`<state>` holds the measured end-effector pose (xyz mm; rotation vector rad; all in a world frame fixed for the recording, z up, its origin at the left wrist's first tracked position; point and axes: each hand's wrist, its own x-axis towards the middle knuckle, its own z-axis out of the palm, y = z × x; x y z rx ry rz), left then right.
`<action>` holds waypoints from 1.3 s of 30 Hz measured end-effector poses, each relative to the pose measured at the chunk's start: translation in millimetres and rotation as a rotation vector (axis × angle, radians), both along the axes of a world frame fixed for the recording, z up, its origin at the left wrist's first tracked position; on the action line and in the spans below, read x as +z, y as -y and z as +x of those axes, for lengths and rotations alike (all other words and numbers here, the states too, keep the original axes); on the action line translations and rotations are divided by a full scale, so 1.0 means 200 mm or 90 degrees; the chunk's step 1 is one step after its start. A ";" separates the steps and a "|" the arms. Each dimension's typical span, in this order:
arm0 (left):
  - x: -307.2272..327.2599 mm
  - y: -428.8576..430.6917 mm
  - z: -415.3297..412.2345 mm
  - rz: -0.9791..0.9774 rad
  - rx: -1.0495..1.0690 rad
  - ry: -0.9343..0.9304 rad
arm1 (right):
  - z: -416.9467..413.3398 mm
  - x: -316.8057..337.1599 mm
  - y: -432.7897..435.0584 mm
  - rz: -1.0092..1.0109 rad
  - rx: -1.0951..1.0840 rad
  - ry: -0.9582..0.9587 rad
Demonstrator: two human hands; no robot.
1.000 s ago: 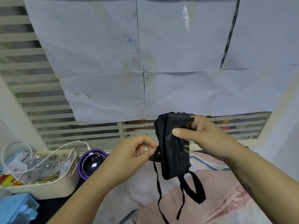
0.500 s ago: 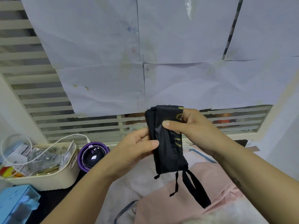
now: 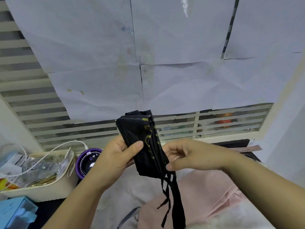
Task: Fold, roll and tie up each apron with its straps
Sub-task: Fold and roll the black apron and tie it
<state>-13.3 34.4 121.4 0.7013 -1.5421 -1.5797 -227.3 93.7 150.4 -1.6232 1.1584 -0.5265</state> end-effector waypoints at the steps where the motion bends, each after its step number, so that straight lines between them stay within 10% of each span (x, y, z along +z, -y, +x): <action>1: 0.01 0.00 0.00 0.001 0.007 0.004 | 0.01 -0.01 0.00 -0.004 0.001 -0.006; 18: 0.09 0.03 0.03 -0.032 -0.016 0.012 | 0.01 0.01 0.04 -0.154 -0.087 -0.061; 27: 0.11 0.03 0.06 -0.026 -0.069 0.045 | 0.01 0.09 0.04 -0.330 -0.201 -0.297; 39: 0.11 0.00 -0.04 -0.082 -0.099 0.014 | 0.18 0.04 0.10 -0.005 -0.121 0.203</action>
